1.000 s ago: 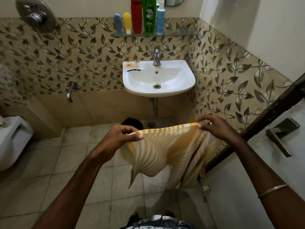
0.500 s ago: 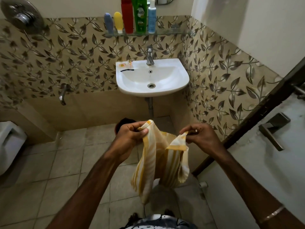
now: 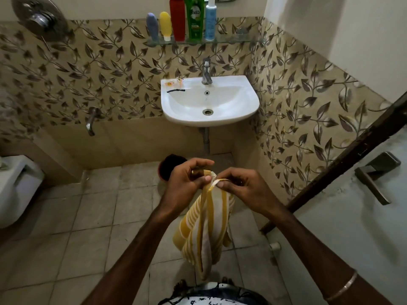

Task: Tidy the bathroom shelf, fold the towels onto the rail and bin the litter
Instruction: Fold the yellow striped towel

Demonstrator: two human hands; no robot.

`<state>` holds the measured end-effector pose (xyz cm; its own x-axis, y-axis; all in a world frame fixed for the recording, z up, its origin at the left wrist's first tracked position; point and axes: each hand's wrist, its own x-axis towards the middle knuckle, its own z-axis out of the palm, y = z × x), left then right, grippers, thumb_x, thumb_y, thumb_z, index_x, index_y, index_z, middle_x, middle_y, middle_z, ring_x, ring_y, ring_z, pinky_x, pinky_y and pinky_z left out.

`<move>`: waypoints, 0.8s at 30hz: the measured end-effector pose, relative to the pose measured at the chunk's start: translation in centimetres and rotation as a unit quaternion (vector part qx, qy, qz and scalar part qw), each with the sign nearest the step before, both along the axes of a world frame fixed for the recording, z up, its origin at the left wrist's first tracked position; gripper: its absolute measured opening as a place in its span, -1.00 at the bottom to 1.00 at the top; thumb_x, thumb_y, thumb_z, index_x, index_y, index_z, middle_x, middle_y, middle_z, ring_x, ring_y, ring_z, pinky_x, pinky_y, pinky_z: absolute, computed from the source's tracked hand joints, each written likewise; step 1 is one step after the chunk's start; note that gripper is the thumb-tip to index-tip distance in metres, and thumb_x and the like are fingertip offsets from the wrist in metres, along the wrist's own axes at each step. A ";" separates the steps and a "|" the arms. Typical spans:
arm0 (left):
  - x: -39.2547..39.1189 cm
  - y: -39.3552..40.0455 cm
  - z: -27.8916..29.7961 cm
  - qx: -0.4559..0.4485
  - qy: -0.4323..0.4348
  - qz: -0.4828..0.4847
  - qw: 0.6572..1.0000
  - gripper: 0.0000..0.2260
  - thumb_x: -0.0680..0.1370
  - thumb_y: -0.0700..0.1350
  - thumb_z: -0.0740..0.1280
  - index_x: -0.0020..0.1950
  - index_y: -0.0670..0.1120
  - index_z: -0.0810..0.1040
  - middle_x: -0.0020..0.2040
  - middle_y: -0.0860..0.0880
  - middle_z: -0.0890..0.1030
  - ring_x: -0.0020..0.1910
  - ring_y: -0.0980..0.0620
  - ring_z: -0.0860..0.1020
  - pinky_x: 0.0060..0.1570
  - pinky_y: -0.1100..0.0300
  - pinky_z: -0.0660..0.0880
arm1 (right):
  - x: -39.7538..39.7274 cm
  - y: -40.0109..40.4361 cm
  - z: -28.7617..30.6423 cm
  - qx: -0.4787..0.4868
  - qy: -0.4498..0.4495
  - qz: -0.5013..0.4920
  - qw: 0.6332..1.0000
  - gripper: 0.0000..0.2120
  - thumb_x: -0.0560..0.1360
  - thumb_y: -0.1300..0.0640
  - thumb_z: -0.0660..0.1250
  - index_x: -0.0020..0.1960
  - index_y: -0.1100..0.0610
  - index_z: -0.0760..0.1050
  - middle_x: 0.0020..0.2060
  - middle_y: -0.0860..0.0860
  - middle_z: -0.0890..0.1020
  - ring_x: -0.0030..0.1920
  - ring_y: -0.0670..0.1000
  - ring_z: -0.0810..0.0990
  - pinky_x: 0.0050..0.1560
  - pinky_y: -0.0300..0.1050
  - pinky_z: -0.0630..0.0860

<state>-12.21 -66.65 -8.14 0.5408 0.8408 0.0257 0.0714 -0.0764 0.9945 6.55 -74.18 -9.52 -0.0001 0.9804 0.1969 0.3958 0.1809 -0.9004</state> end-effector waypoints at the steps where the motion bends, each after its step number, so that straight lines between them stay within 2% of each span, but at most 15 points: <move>1: 0.0 -0.1 0.2 0.017 0.008 0.005 1.000 -0.70 0.52 -0.35 0.41 0.21 -0.12 0.61 0.06 -0.10 0.68 0.05 0.03 0.68 -0.04 0.13 0.64 | -0.3 0.1 0.0 0.005 0.000 -0.007 1.000 -0.84 0.52 0.06 0.42 0.06 0.08 0.67 -0.10 -0.01 0.71 -0.07 0.02 0.69 -0.06 0.14 0.65; 4: -0.4 -0.3 0.4 0.051 0.023 0.013 0.998 -0.75 0.51 -0.34 0.42 0.17 -0.17 0.63 0.05 -0.08 0.68 0.04 0.07 0.68 0.02 0.11 0.65 | -1.0 0.5 0.0 0.021 0.009 -0.035 0.999 -0.76 0.50 -0.06 0.42 0.01 0.10 0.67 -0.16 0.00 0.71 -0.15 0.04 0.69 -0.16 0.22 0.62; 7: -0.8 -0.6 0.4 0.069 0.017 0.002 0.997 -0.78 0.52 -0.33 0.41 0.15 -0.20 0.65 0.04 -0.09 0.69 0.04 0.07 0.68 0.03 0.16 0.63 | -1.5 0.8 0.1 0.038 -0.001 -0.057 0.998 -0.73 0.49 -0.10 0.42 -0.03 0.11 0.68 -0.22 -0.01 0.69 -0.23 0.04 0.67 -0.24 0.21 0.60; 12: -1.5 -0.9 0.5 0.023 -0.011 -0.014 1.000 -0.75 0.55 -0.36 0.36 0.19 -0.18 0.63 0.10 -0.08 0.69 0.11 0.03 0.66 0.06 0.16 0.62 | -1.4 0.9 0.2 0.031 -0.007 -0.082 0.996 -0.73 0.50 -0.11 0.40 -0.09 0.11 0.65 -0.27 0.03 0.66 -0.27 0.06 0.64 -0.27 0.20 0.59; 16: -1.6 -1.2 0.7 -0.009 -0.017 -0.051 0.999 -0.63 0.48 -0.37 0.44 0.26 -0.13 0.60 0.12 -0.06 0.69 0.12 0.03 0.67 0.06 0.17 0.62 | -1.4 0.7 0.0 0.039 -0.015 -0.088 0.995 -0.79 0.51 -0.01 0.43 -0.14 0.14 0.63 -0.32 0.04 0.64 -0.32 0.03 0.62 -0.33 0.04 0.60; 19: -1.1 -1.6 0.7 0.027 0.008 -0.041 0.999 -0.60 0.46 -0.28 0.48 0.30 -0.15 0.58 0.15 -0.05 0.68 0.13 0.07 0.66 0.09 0.13 0.62 | -1.4 0.5 -0.1 0.039 -0.004 -0.089 0.995 -0.80 0.52 0.04 0.44 -0.19 0.16 0.62 -0.35 0.04 0.63 -0.36 0.00 0.61 -0.37 -0.07 0.57; 24: -0.6 -1.7 0.4 0.092 0.019 -0.002 0.996 -0.76 0.55 -0.35 0.35 0.21 -0.22 0.63 0.11 -0.09 0.68 0.12 0.06 0.65 0.10 0.09 0.63 | -0.8 0.5 0.2 0.025 -0.009 -0.042 0.999 -0.80 0.52 0.02 0.42 -0.11 0.16 0.63 -0.28 0.05 0.65 -0.29 0.04 0.64 -0.30 0.09 0.62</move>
